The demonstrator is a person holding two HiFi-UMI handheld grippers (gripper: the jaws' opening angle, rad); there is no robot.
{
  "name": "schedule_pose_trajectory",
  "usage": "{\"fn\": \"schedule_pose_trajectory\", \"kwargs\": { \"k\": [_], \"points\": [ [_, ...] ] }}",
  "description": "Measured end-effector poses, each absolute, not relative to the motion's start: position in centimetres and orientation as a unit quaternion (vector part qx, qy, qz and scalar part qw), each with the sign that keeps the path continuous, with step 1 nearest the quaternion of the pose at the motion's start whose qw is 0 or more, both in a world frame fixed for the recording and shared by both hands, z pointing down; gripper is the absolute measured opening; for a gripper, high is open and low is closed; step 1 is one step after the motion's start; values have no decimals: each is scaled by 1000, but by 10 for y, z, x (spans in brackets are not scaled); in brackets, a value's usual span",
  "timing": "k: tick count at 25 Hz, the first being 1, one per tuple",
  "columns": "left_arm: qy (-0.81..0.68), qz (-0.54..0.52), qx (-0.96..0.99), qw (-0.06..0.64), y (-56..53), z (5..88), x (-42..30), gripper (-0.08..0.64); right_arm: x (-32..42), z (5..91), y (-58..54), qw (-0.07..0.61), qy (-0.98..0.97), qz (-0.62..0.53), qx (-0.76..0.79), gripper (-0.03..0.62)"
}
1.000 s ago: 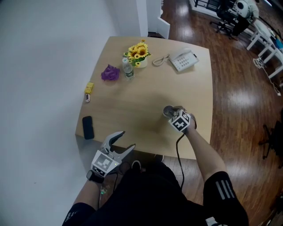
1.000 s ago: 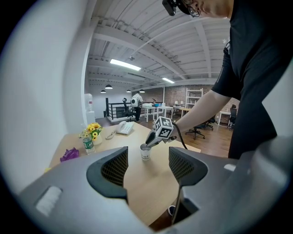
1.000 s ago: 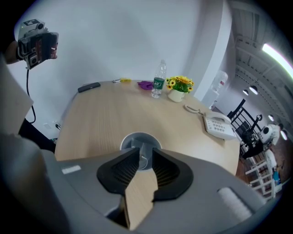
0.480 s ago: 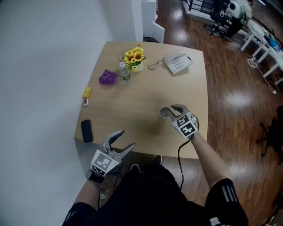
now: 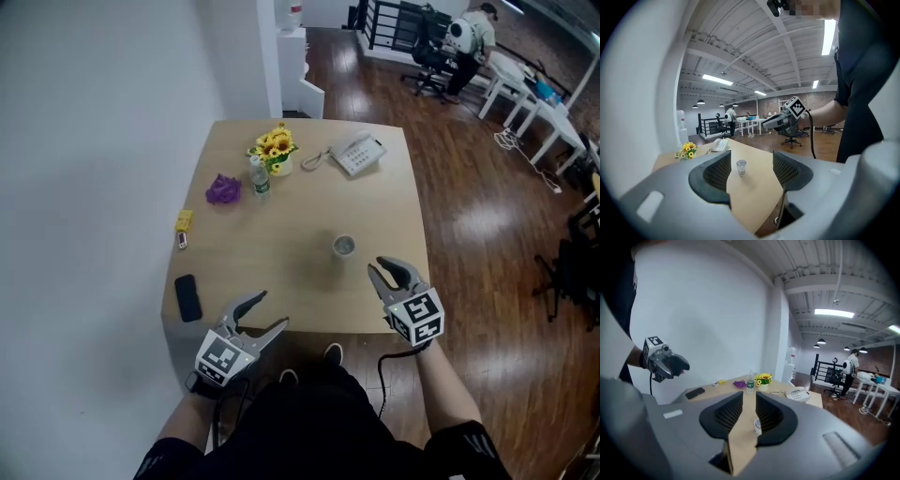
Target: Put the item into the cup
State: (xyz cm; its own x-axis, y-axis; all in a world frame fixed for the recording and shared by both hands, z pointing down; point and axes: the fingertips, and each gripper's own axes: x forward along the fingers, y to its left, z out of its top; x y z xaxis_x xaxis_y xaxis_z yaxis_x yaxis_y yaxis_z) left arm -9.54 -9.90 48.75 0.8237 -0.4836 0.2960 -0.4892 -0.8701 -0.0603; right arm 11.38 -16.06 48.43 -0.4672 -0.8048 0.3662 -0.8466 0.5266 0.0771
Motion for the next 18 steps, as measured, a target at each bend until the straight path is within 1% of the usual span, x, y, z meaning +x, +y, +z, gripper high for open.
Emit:
{"fn": "schedule_pose_trajectory", "kwargs": {
  "k": [3,5,6,11,18],
  "points": [
    [-243,149,958,7,-79,487,-111,275,110,474,-120,145,-847,80,506,93],
    [-235,147,961,8,-65,487,-121,275,104,471,-93,125,-841,92,518,28],
    [-230,146,962,10,-58,488,-126,275,102,471,-81,120,-837,98,526,8],
    [-212,156,965,18,-27,503,-150,275,85,482,-27,103,-819,132,548,8],
    [-211,150,966,28,-5,502,-162,275,61,484,23,119,-823,138,537,8]
  ]
}}
